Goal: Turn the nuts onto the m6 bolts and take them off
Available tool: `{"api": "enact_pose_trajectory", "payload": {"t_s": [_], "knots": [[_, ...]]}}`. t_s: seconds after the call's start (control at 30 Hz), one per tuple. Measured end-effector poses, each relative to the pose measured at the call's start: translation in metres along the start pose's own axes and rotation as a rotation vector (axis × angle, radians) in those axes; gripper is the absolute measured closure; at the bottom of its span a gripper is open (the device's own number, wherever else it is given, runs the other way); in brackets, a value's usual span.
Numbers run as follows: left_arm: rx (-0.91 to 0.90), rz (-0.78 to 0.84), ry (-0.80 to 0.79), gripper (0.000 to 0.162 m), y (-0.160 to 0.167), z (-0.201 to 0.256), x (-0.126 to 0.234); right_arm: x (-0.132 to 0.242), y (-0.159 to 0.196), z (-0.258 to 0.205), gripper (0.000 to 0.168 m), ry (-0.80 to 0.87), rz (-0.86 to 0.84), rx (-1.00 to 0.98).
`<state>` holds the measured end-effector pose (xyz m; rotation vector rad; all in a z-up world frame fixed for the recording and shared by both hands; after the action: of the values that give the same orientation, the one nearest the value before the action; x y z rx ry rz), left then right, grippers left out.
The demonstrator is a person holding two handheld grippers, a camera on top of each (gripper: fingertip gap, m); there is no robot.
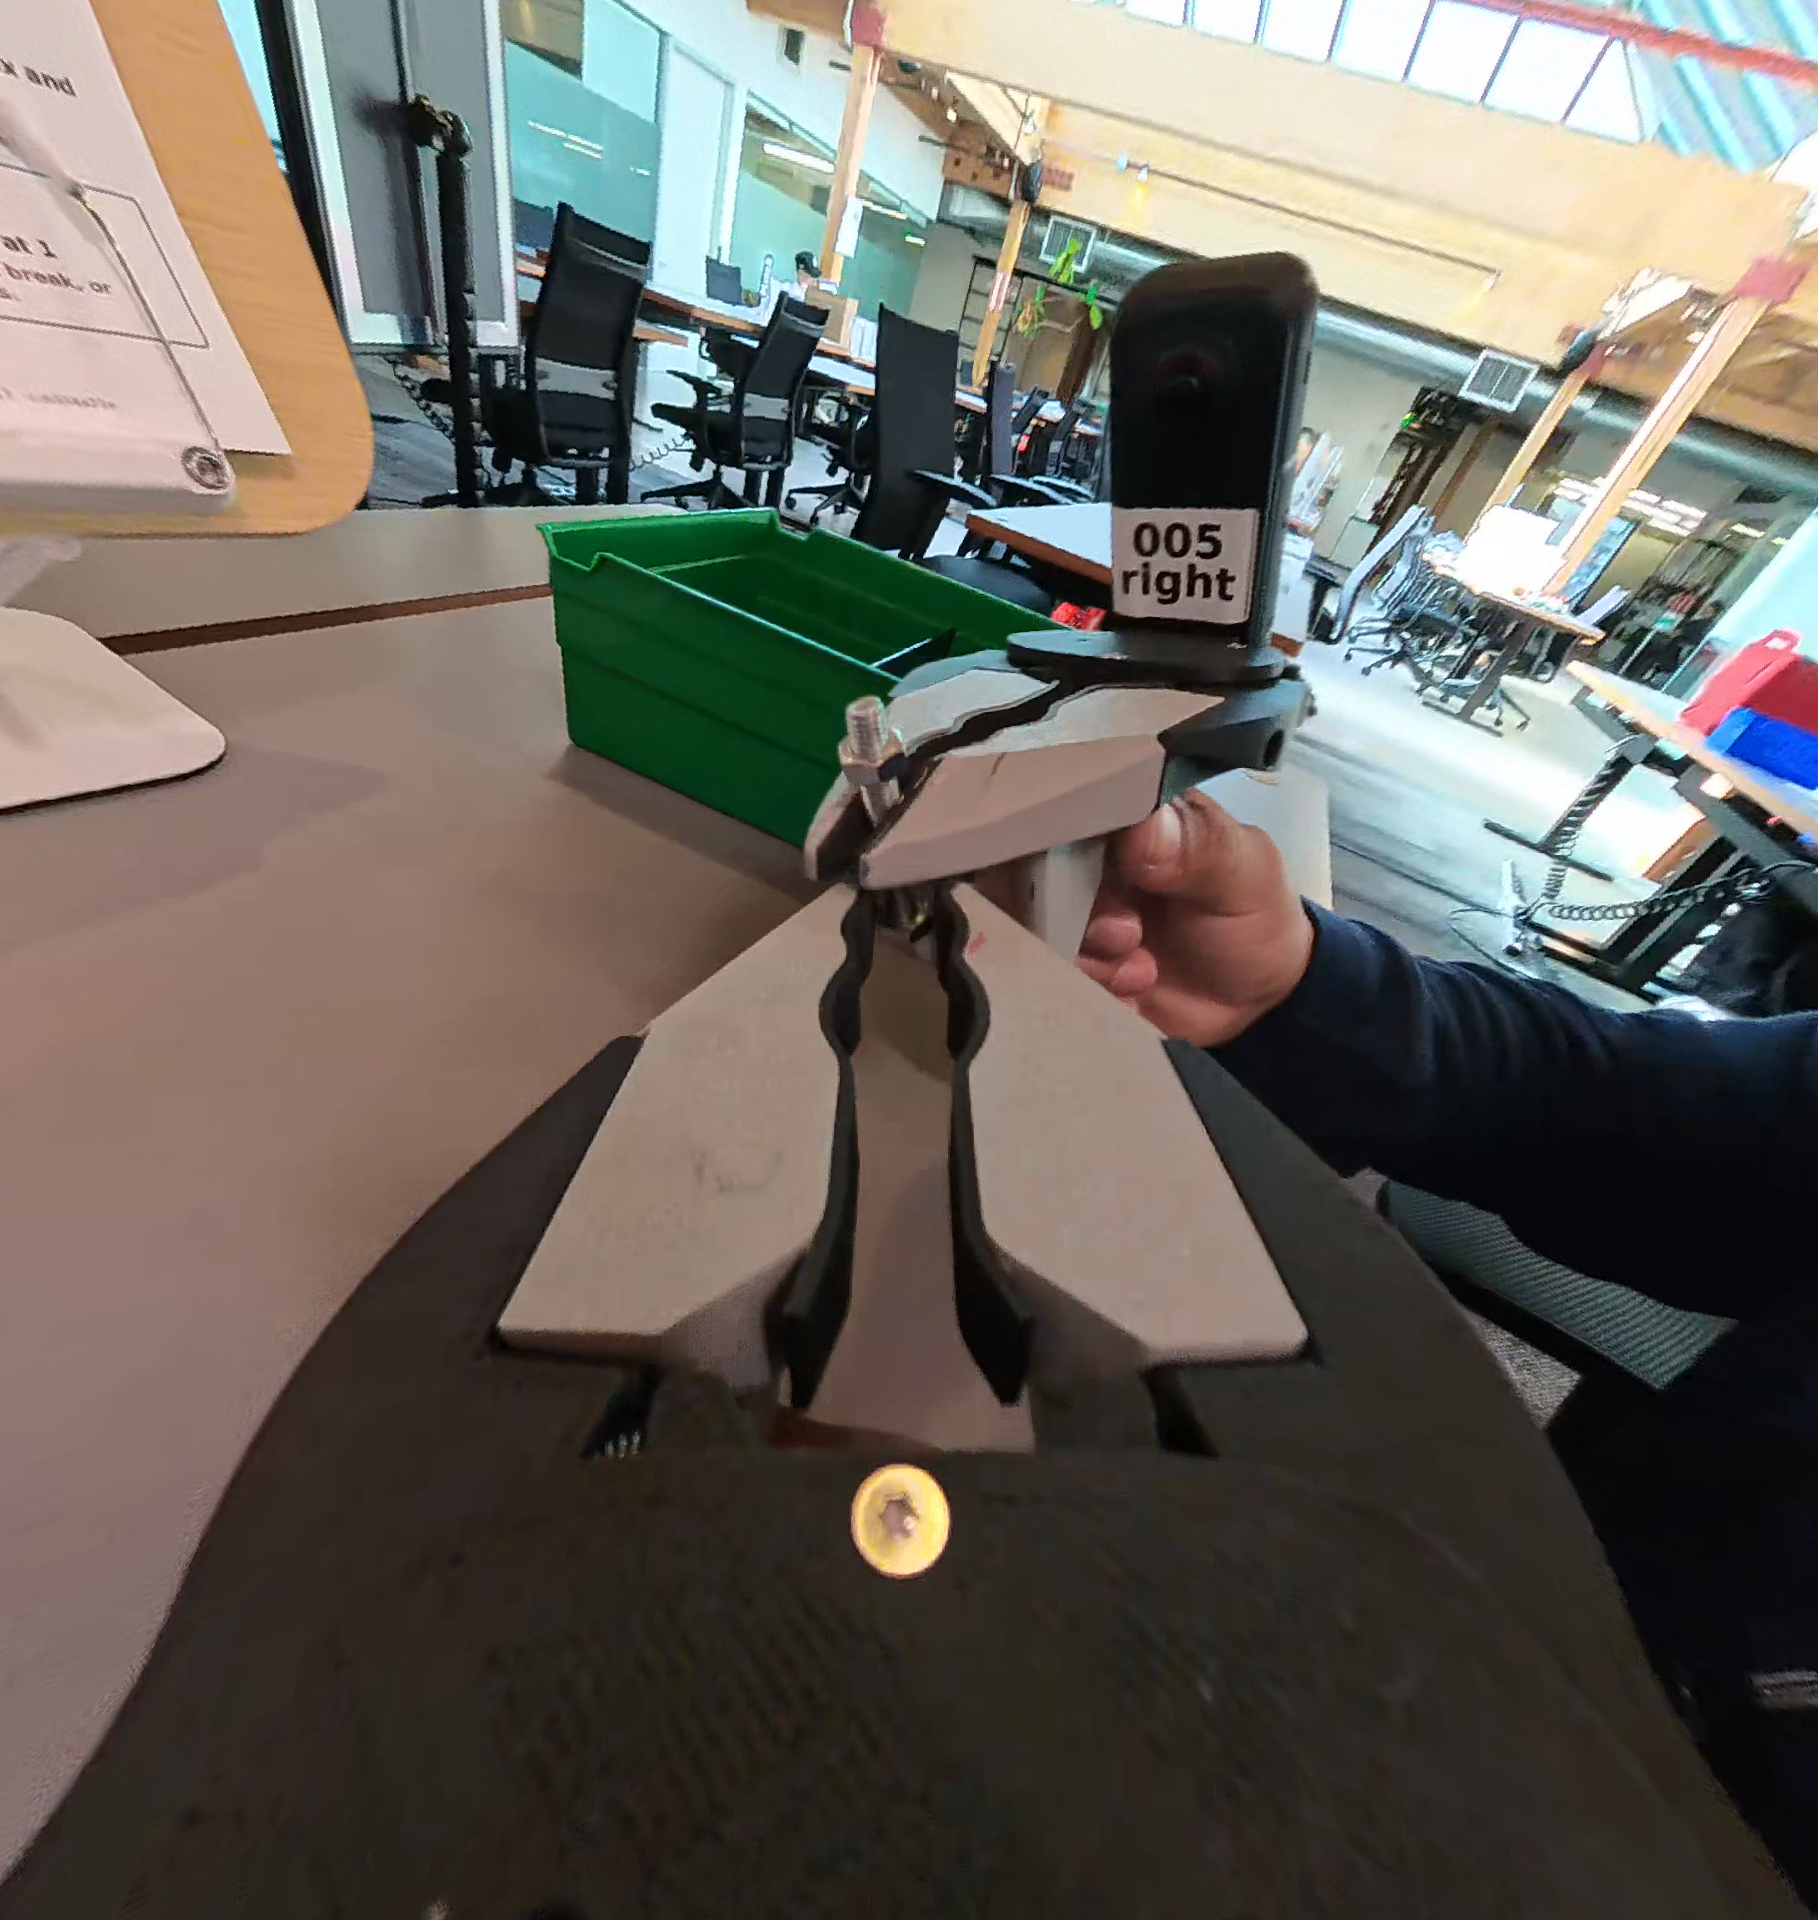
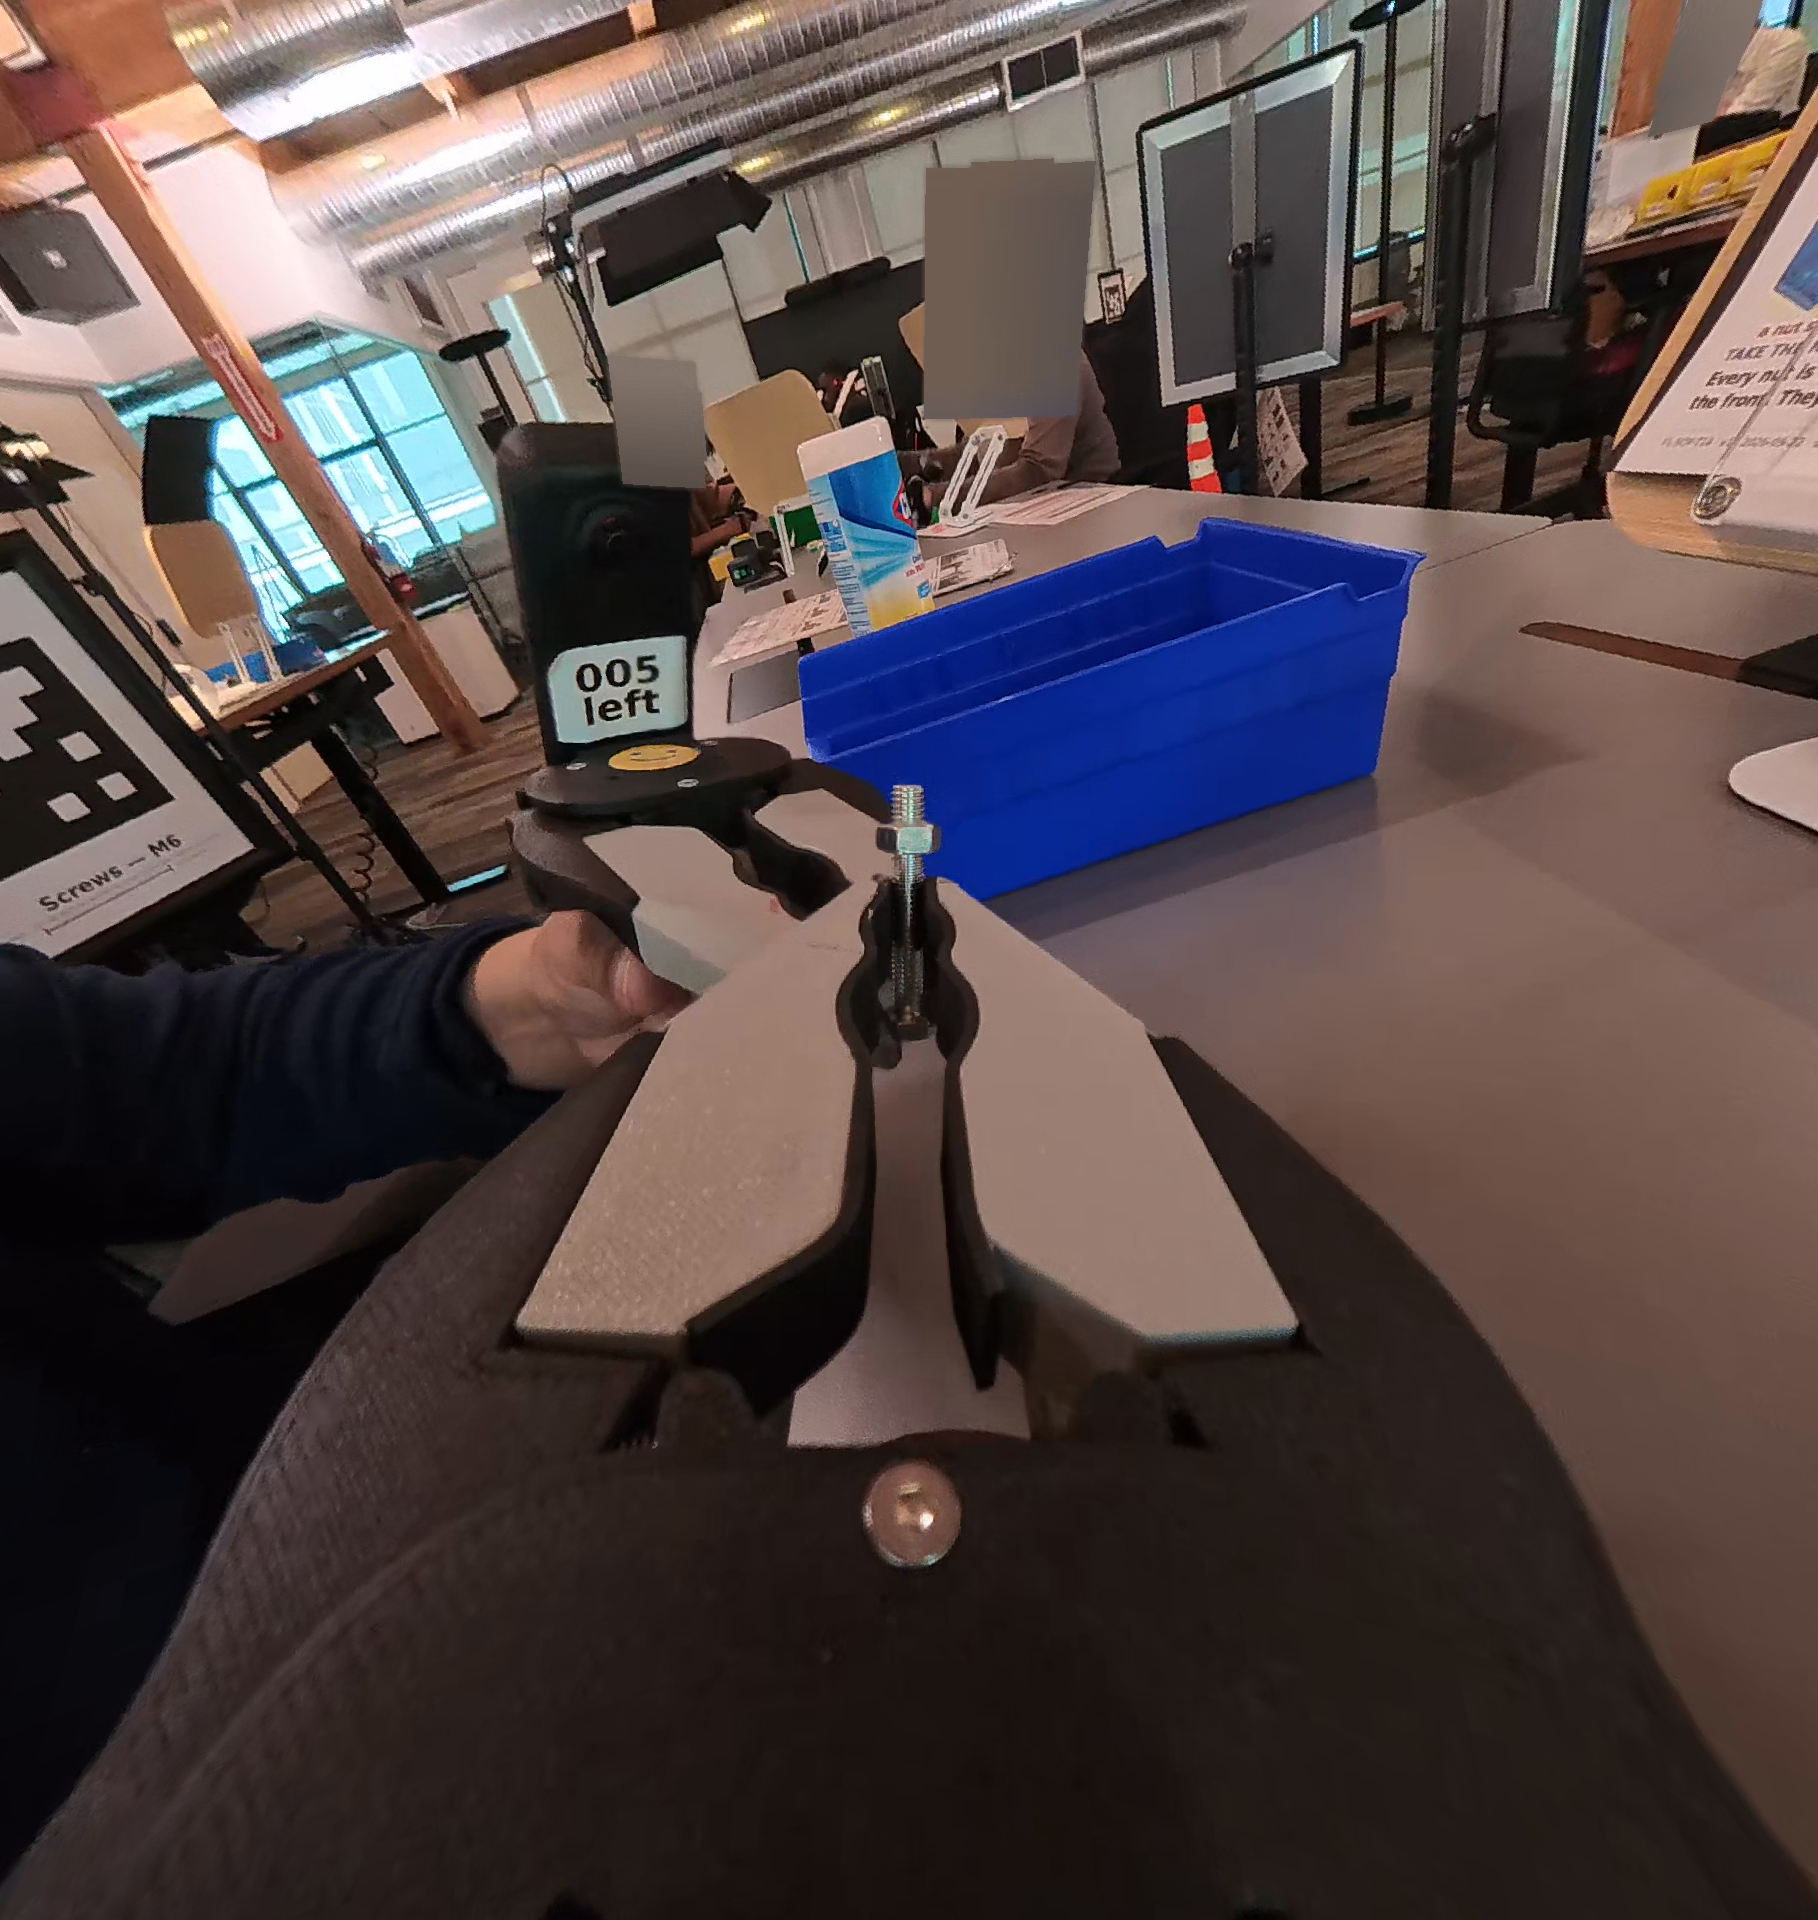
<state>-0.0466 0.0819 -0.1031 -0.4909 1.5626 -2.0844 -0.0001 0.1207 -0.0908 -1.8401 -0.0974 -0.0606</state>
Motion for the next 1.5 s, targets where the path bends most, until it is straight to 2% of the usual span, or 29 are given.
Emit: {"api": "enact_pose_trajectory", "payload": {"t_s": [0.47, 0.67, 0.97, 1.17, 1.3, 1.37, 1.43, 1.5], "knots": [[-0.239, -0.226, -0.151, 0.154, 0.0, -0.012, -0.002, 0.007, -0.006, 0.012, 0.161, 0.099, 0.038, 0.054], [-0.253, -0.147, -0.128, 0.158, -0.006, -0.013, -0.006, 0.007, -0.006, 0.014, 0.161, 0.102, 0.036, 0.042], [-0.245, -0.136, -0.086, 0.158, -0.008, -0.023, -0.008, 0.008, -0.007, 0.02, 0.16, 0.109, 0.045, 0.002], [-0.241, -0.102, -0.075, 0.158, -0.003, -0.026, -0.008, 0.012, -0.012, 0.024, 0.143, 0.139, 0.082, 0.02], [-0.181, -0.071, -0.032, 0.158, 0.001, -0.026, -0.01, 0.006, -0.007, 0.022, 0.14, 0.178, 0.054, 0.092], [-0.167, -0.037, -0.017, 0.158, -0.002, -0.024, -0.008, 0.004, -0.005, 0.024, 0.144, 0.211, 0.038, 0.111], [-0.131, -0.001, -0.018, 0.158, -0.006, -0.027, -0.003, 0.008, -0.008, 0.029, 0.138, 0.239, 0.054, 0.102], [-0.096, 0.038, -0.008, 0.158, -0.009, -0.03, 0.003, 0.014, -0.013, 0.034, 0.153, 0.25, 0.094, 0.069]]}}
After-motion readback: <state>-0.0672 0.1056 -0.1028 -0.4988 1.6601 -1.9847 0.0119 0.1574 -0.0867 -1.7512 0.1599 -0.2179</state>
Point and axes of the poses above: each gripper's, where its closed fingertips meet, x back along the fingers, y out of its underside, z = x × y across the jaws, the point moved 5 cm from there along x, back along the fingers, and after that the axes turned 14 degrees about y, right-handed, at the moved point
